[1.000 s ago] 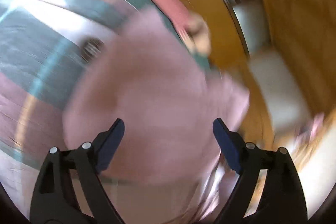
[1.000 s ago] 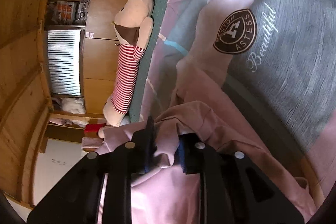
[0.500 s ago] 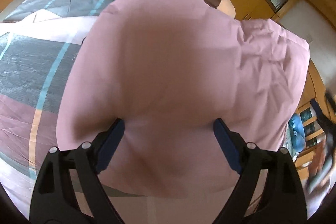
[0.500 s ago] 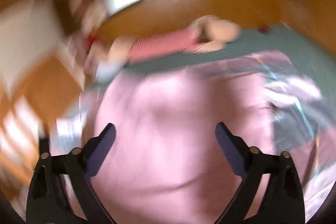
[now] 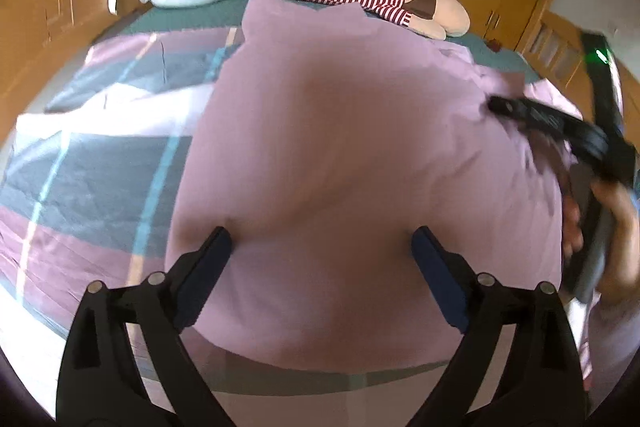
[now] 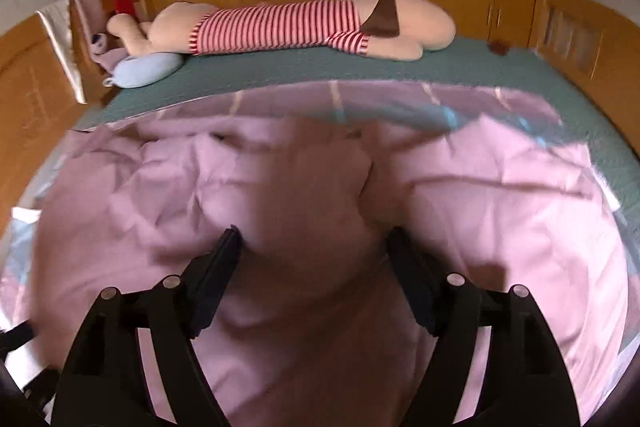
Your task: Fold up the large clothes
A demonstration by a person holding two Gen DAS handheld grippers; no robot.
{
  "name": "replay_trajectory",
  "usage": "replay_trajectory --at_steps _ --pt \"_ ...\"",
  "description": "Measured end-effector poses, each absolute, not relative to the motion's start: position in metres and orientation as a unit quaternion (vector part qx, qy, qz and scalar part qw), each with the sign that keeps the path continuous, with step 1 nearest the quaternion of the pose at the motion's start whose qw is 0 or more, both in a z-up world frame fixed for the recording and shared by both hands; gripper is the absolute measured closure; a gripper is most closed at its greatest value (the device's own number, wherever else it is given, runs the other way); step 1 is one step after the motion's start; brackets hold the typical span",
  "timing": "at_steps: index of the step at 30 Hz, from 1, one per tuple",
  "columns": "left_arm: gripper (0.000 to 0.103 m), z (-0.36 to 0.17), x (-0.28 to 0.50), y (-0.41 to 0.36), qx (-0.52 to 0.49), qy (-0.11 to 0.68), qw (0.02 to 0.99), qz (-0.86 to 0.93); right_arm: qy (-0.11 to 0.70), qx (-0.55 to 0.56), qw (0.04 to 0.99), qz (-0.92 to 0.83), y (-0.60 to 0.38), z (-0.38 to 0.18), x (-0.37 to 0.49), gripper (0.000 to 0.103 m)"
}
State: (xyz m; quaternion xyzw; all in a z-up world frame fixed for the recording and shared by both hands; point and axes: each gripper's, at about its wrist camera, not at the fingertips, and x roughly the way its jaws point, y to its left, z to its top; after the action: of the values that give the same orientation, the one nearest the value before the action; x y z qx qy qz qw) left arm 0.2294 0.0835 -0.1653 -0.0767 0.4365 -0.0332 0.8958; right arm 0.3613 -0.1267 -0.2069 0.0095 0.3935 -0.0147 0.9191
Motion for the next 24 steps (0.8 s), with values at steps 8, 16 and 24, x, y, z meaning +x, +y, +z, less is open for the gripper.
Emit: replay_trajectory --at_steps 8,16,24 --pt "0.004 -0.168 0.229 0.077 -0.046 0.435 0.899 -0.017 0.386 0.025 0.922 -0.017 -0.139 -0.2 0.377 0.021" --pt "0.002 -0.177 0.235 0.081 -0.052 0.449 0.892 -0.019 0.38 0.109 0.91 -0.123 -0.286 -0.194 0.353 0.06" --pt "0.002 -0.181 0.238 0.081 -0.052 0.459 0.887 -0.011 0.29 0.114 0.933 -0.181 -0.329 -0.153 0.288 0.017"
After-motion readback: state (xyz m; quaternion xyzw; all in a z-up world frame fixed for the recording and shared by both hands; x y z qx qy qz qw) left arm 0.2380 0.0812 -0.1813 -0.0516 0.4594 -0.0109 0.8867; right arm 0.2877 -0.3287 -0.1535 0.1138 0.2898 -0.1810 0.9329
